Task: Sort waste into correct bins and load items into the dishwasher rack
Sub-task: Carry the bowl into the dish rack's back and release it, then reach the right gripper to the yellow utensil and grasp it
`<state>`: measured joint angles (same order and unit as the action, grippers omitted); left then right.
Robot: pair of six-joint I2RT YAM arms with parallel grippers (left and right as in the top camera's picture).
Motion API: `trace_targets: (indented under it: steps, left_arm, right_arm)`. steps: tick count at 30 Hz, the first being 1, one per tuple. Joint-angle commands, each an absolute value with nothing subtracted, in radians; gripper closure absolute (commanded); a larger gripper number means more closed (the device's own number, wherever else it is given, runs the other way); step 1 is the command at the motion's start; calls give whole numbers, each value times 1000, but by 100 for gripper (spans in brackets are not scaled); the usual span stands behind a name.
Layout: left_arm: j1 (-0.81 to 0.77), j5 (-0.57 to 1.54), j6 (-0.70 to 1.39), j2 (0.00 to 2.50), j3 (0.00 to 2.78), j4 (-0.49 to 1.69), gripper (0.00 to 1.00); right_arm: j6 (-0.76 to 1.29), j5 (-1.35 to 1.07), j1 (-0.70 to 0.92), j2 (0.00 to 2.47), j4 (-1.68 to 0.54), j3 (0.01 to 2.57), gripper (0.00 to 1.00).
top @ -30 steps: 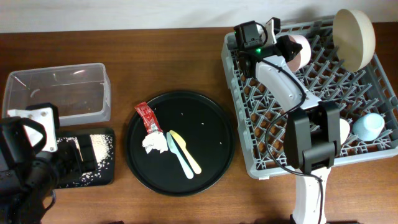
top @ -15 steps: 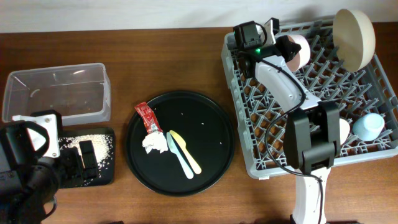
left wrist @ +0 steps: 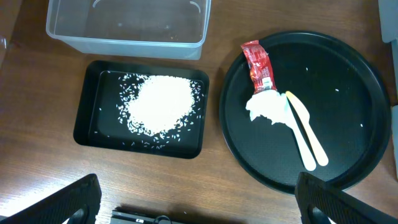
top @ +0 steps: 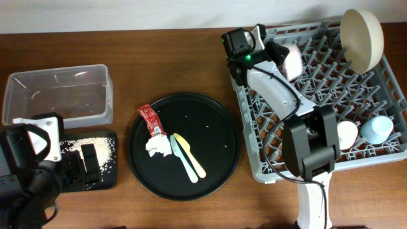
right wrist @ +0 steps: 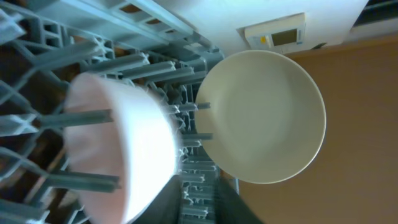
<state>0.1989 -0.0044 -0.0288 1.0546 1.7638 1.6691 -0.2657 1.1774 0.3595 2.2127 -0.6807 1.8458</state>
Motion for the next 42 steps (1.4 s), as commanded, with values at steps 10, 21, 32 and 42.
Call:
trace_targets:
  steps: [10, 21, 32, 42]
  left_arm:
    - [206, -5, -30, 1052, 1769, 1671, 1]
    - [206, -5, -30, 1052, 1769, 1671, 1]
    - [206, -5, -30, 1052, 1769, 1672, 1]
    - [206, -5, -30, 1052, 1769, 1676, 1]
  right_arm:
    - [-248, 1170, 479, 2227, -681, 1851, 35]
    - [144, 492, 537, 1970, -998, 1985, 24]
    - [144, -233, 550, 1917, -1302, 1956, 44]
    - [93, -199, 717, 2118, -1284, 1822, 52]
